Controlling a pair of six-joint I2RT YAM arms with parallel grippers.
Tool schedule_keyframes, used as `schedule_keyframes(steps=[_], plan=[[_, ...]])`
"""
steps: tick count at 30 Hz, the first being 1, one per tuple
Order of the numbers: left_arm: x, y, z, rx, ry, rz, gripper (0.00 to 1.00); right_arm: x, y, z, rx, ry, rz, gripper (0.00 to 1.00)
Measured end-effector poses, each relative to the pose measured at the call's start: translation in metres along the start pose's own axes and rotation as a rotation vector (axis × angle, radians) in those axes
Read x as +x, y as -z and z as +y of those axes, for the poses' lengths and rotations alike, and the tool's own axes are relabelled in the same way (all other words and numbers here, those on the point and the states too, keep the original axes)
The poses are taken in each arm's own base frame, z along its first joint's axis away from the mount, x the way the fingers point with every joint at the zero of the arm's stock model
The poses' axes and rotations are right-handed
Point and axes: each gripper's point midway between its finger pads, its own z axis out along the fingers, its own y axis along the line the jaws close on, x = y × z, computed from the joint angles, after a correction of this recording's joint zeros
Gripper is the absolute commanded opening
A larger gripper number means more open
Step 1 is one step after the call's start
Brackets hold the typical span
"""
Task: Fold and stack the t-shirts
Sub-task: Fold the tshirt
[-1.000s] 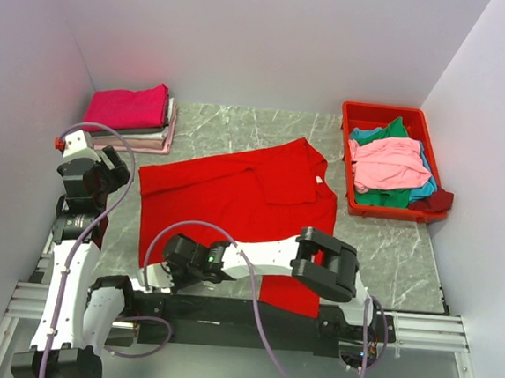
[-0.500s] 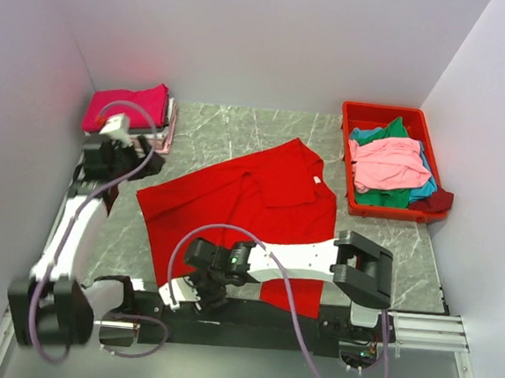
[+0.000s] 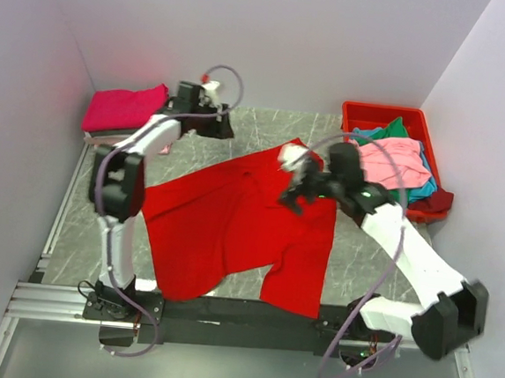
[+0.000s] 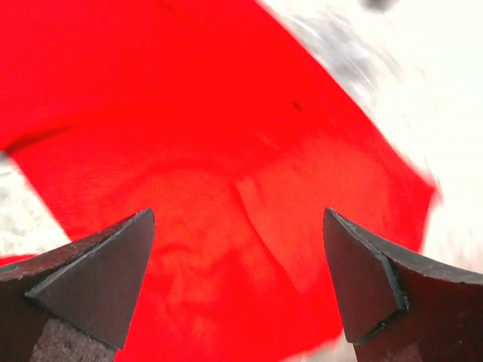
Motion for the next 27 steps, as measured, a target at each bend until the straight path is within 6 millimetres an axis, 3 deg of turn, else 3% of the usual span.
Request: schedule_keyframes(steps=[2,5,11,17,27], plan=[[0.008,-0.034,-0.007,0.041,-0.033,0.04,0.68,0.019,0.031,-0.028,0.134,-0.131,-0.017,0.98],[0.028,-0.08,-0.018,0.095,-0.065,0.109,0.68,0.036,0.058,-0.051,0.198,-0.304,-0.06,0.98],[0.057,-0.143,-0.039,0.174,-0.104,0.174,0.65,0.063,0.076,-0.066,0.173,-0.526,-0.119,0.98],[0.055,-0.157,-0.06,0.236,-0.118,0.161,0.58,0.053,0.073,-0.056,0.108,-0.544,-0.163,0.97],[0.062,-0.167,-0.064,0.281,-0.096,0.174,0.18,0.051,0.072,-0.054,0.089,-0.561,-0.173,0.97]])
